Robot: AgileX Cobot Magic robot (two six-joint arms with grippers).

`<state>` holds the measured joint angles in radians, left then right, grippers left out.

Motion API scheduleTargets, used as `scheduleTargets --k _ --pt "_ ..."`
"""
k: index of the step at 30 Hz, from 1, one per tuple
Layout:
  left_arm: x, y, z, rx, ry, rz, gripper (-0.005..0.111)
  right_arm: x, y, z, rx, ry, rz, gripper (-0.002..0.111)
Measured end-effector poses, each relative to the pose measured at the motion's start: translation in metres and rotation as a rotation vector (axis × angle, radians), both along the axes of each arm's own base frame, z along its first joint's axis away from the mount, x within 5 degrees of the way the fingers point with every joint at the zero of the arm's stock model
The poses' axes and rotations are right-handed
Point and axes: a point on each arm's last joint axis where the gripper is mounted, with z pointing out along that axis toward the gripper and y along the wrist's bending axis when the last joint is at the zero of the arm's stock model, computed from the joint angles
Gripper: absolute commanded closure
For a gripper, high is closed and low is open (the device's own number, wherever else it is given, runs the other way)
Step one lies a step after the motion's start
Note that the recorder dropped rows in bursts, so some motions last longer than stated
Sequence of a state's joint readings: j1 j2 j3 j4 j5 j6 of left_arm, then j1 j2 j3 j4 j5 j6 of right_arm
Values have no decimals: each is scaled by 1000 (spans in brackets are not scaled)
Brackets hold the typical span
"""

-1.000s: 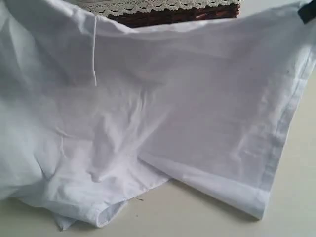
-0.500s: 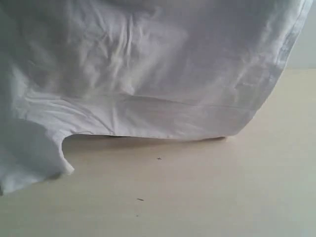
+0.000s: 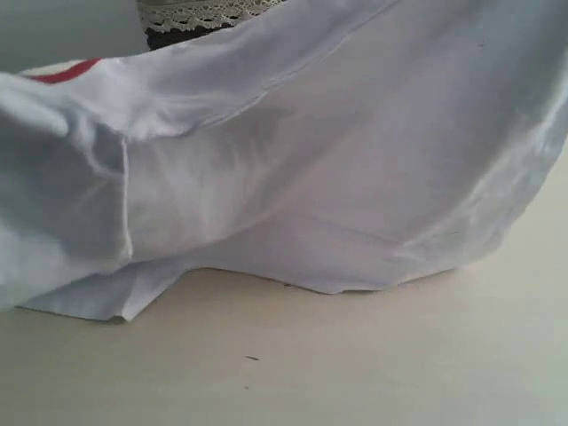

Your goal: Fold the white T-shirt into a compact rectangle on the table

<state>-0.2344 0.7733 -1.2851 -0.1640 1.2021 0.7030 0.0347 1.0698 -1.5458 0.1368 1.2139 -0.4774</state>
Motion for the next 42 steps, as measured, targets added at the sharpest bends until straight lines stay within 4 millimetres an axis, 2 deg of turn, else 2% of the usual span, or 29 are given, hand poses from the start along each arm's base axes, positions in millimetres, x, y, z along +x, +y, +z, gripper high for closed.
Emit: scheduleTargets --k 3,7,10,13,16,18,20,21,23,24,26,28,30,32,33,35,36,39,42 --pt "-32 2 -23 -19 8 -70 107 -37 2 -18 23 4 30 108" --pt "-49 2 -84 -22 161 -139 107 -63 10 -81 66 162 82 108" --pt "-60 4 -124 -72 274 -116 107 -80 13 -125 106 283 73 108" --pt "-68 7 -150 -80 323 -107 103 -95 13 -161 117 367 76 98" --pt "-71 9 -157 -90 333 -97 81 -100 14 -183 124 437 76 74" --pt "-71 9 -157 -96 333 -92 56 -100 15 -187 130 450 79 58" --pt "-72 9 -154 -106 326 -88 37 -100 15 -186 137 445 81 50" --pt "-72 9 -153 -112 322 -83 32 -100 15 -186 137 445 80 49" --pt "-70 10 -145 -151 276 -57 39 -100 14 -182 125 427 76 50" --pt "-68 10 -141 -173 242 -47 54 -99 14 -180 127 413 70 56" --pt "-59 8 -129 -239 99 -27 76 -88 14 -173 177 300 23 67" --pt "-44 3 -123 -290 40 -4 85 -70 16 -172 192 268 0 73" --pt "-12 -13 -146 -230 172 29 85 -35 21 -188 184 368 -27 81" --pt "17 -28 -176 -163 303 62 85 -6 28 -205 220 436 -49 93" --pt "28 -33 -184 -149 323 71 86 6 31 -215 226 466 -54 100" --pt "57 -47 -209 -104 400 96 86 30 37 -240 234 560 -57 108" --pt "71 -54 -223 -88 438 110 86 42 39 -258 220 624 -62 108" --pt "96 -68 -259 -70 535 154 91 59 41 -294 179 740 -59 108" --pt "107 -74 -286 -37 607 181 107 67 42 -315 154 798 -60 108"
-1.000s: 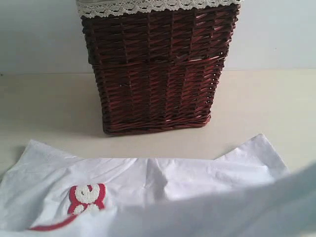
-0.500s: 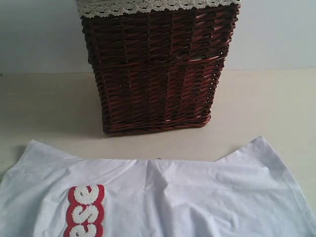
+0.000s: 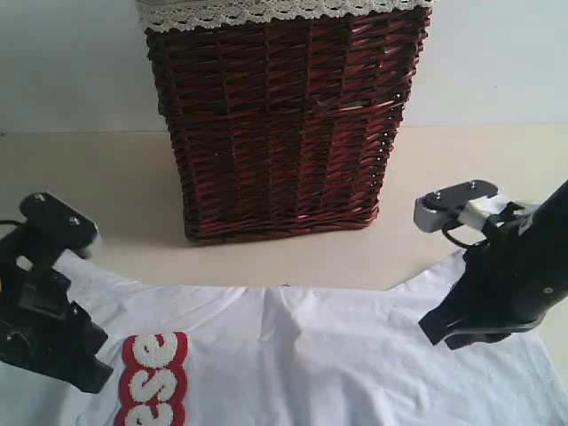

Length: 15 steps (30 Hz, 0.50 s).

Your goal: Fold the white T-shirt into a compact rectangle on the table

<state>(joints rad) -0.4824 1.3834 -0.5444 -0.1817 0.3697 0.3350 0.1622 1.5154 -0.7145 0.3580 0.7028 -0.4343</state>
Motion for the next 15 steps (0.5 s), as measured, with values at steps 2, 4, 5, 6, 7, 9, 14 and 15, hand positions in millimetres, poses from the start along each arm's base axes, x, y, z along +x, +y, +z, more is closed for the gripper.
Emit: scheduleTargets --k 2,4,5,6,7,9,14,15 --pt "5 -2 -18 31 53 1 107 5 0 -13 -9 28 -4 108" --pt "8 -4 -34 58 99 1 107 8 1 -24 -11 51 -15 108" --pt "10 -4 -38 66 115 3 107 9 1 -27 -12 57 -16 108" --pt "12 -6 -43 74 131 3 107 10 1 -32 -11 67 -18 108" --pt "17 -8 -46 76 138 5 107 11 2 -36 -13 73 -20 108" --pt "25 -13 -49 80 144 5 107 13 2 -43 -14 87 -27 108" --pt "44 -24 -58 99 207 -1 107 26 4 -56 -16 121 -31 108" --pt "48 -26 -58 101 215 -3 107 31 5 -58 -15 126 -37 108"
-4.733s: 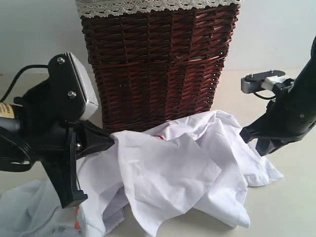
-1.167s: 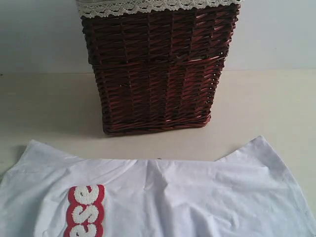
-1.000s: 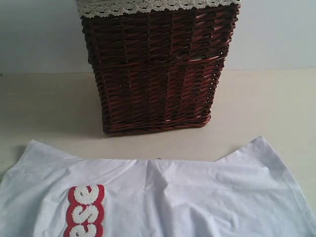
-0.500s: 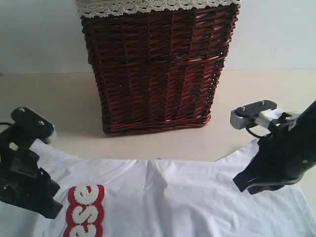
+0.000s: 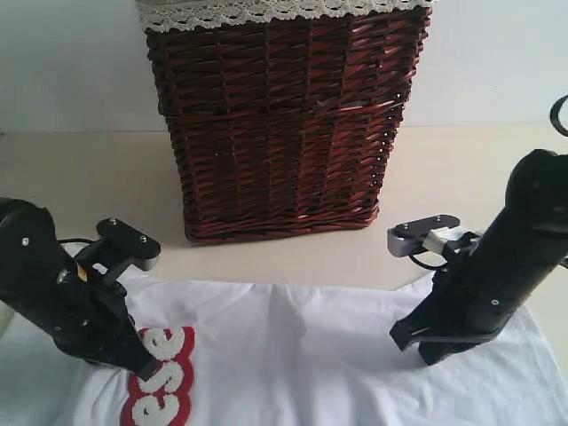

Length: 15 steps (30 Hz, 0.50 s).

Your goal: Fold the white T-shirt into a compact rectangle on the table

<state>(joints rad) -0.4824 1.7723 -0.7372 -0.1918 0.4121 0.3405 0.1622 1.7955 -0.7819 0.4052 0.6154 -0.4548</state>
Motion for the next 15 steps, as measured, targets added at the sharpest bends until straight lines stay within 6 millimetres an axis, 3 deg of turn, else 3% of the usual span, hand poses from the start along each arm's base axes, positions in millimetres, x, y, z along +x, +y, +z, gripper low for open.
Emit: scheduleTargets --k 9,15 --pt "32 -10 -3 -23 -45 28 107 39 7 -6 14 -14 -13 108" --pt "55 18 -2 -33 -46 153 107 61 7 -12 -23 -23 -129 108"
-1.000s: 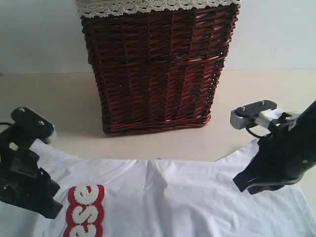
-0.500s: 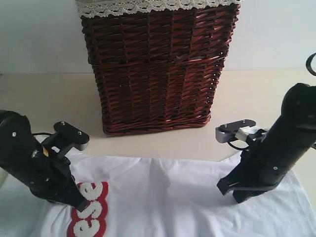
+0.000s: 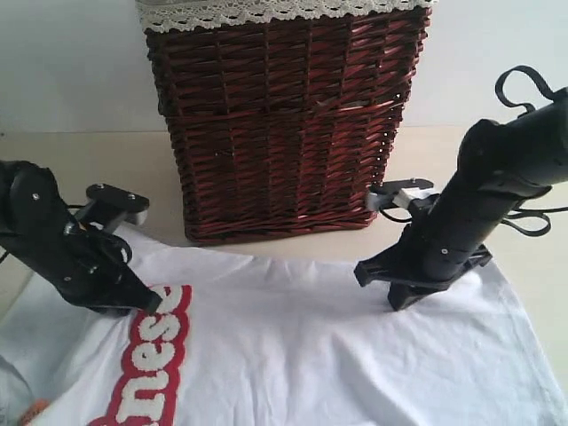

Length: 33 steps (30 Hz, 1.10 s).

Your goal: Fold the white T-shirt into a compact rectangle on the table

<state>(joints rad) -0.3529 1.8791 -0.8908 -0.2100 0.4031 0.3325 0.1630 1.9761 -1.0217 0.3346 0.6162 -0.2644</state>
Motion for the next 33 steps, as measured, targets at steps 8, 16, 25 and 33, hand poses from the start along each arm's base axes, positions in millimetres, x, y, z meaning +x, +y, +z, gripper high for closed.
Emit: scheduleTargets --k 8,16,25,33 --pt "13 36 3 -23 6 157 107 25 -1 6 -67 -57 -118 108" --pt "20 40 52 -77 -224 179 107 30 -8 16 -143 -92 -45 108" --pt "-22 42 131 -64 -313 -96 107 7 -17 77 -235 -90 356 108" --pt "-75 43 128 16 -85 -597 106 -32 -13 106 -109 93 667 108"
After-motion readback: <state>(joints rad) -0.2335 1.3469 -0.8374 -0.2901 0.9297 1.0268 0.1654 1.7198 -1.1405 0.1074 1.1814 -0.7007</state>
